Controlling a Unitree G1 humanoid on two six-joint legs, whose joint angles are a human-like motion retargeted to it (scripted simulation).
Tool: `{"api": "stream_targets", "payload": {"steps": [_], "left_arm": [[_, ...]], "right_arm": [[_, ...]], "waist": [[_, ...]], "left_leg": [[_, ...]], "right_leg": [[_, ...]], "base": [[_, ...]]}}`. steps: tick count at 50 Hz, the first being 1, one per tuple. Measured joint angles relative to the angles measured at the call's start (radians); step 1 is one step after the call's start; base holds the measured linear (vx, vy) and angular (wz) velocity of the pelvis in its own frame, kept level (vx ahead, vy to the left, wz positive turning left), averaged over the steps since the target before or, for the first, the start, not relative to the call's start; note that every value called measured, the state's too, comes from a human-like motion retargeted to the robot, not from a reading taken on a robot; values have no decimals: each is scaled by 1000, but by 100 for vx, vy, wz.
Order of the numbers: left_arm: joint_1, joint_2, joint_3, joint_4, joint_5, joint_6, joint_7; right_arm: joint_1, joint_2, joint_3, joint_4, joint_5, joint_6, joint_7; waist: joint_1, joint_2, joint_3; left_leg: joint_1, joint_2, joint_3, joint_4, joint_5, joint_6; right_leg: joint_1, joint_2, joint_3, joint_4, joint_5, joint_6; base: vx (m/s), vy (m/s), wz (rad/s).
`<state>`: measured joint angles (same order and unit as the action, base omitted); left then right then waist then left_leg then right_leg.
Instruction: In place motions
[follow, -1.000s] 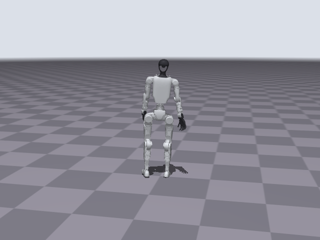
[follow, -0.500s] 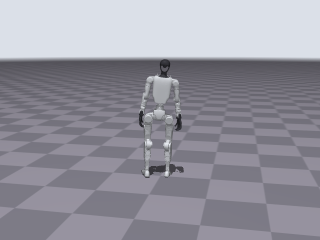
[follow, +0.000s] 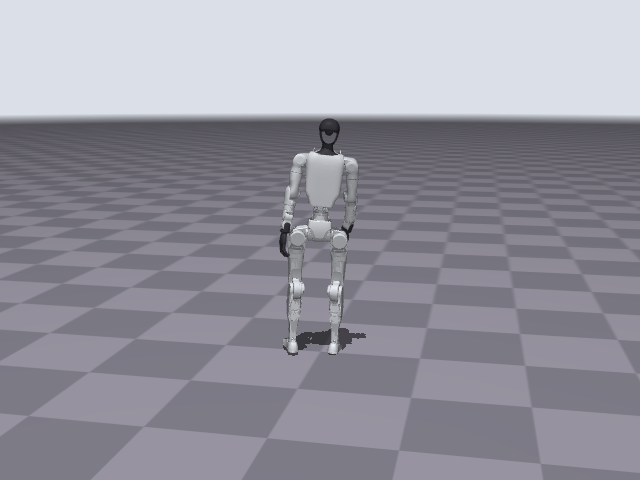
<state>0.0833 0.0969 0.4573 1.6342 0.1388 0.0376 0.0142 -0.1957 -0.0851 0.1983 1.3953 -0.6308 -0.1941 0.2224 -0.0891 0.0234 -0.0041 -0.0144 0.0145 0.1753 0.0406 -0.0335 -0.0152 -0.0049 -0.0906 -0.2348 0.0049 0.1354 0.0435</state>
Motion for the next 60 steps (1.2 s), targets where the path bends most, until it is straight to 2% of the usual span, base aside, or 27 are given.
{"api": "stream_targets", "payload": {"steps": [3, 7, 14, 18, 25, 28, 32, 35, 38, 42, 47, 53, 57, 60], "left_arm": [[-146, -3, -53, -105, 14, -12, -17], [-297, -25, -77, -225, -14, -54, -101], [-390, -25, -119, -411, 32, -149, -151], [-352, -1, -160, -417, 104, -160, -136], [-198, -6, -150, -241, 197, -87, -192], [-74, -13, -76, -113, 212, -39, -169], [102, -31, 56, 1, 147, 1, -95], [243, -48, 159, 33, 76, 14, -100], [358, -64, 240, 43, 36, 26, -128], [428, -67, 278, 59, 9, 56, -118], [382, -57, 235, 45, 11, 53, -97], [161, -48, 133, 0, -10, 18, -53], [-22, -44, 47, -57, -62, -11, -62], [-143, -49, 5, -129, -94, -51, -111]], "right_arm": [[84, -76, -120, 233, -45, 113, -109], [269, -183, -262, 305, 8, 254, -156], [529, -289, -491, 305, 100, 159, -267], [584, -299, -537, 305, 175, 168, -304], [459, -233, -425, 305, 204, 200, -288], [293, -173, -303, 305, 141, 203, -185], [103, -88, -146, 216, 61, 157, -76], [-18, -20, -57, 101, 50, 107, 24], [-108, 46, 2, -9, 107, 66, 100], [-179, 113, 38, -124, 211, 21, 161], [-189, 138, 58, -184, 257, -25, 175], [-87, 76, 52, -121, 135, -30, 142], [13, -8, 4, 21, -38, -1, 38], [98, -78, -63, 170, -139, 74, -67]], "waist": [[9, -10, -1], [29, -12, 11], [34, -7, 19], [44, -2, 21], [72, 14, 12], [72, 18, 8], [71, 19, 6], [63, 19, 6], [53, 18, 6], [43, 15, 3], [41, 6, -4], [40, -6, -12], [36, -14, -15], [31, -13, -21]], "left_leg": [[-1, -11, -12, 2, 4, 6], [8, -22, 0, 3, 0, 15], [9, -31, 17, 4, -6, 23], [12, -34, 19, 5, -8, 24], [17, -31, 13, 0, -11, 26], [20, -26, 6, -1, -16, 24], [29, -18, 10, -4, -22, 20], [34, -11, 14, -6, -25, 15], [36, -4, 17, -6, -27, 11], [34, 2, 13, -4, -26, 6], [29, 2, 8, -4, -20, 3], [26, -5, 6, -2, -15, 7], [14, -11, -3, 4, -10, 10], [0, -14, -3, 6, -8, 13]], "right_leg": [[14, -10, -14, -4, -3, 3], [27, -21, -27, -11, 0, 10], [27, -34, -37, -17, 4, 16], [29, -37, -35, -16, 2, 15], [30, -29, -32, -14, -2, 12], [29, -20, -30, -13, -3, 8], [23, -6, -8, -7, -3, 2], [18, 5, 7, -4, -3, -3], [15, 11, 9, 0, -5, -5], [13, 13, 5, 3, -7, -5], [14, 12, 0, 2, -8, -6], [22, 7, -4, -4, -6, -6], [25, -2, -14, -6, -5, -1], [21, -10, -29, -10, -2, 5]], "base": [[1, 2, 19], [2, 4, -12], [1, 1, -5], [0, 0, 0], [0, 0, 0], [0, 0, 0], [0, 0, 0], [0, 0, 0], [0, 0, 0], [0, 0, 0], [0, 0, 0], [6, 1, 3], [0, 0, 0], [0, 0, 0]]}}
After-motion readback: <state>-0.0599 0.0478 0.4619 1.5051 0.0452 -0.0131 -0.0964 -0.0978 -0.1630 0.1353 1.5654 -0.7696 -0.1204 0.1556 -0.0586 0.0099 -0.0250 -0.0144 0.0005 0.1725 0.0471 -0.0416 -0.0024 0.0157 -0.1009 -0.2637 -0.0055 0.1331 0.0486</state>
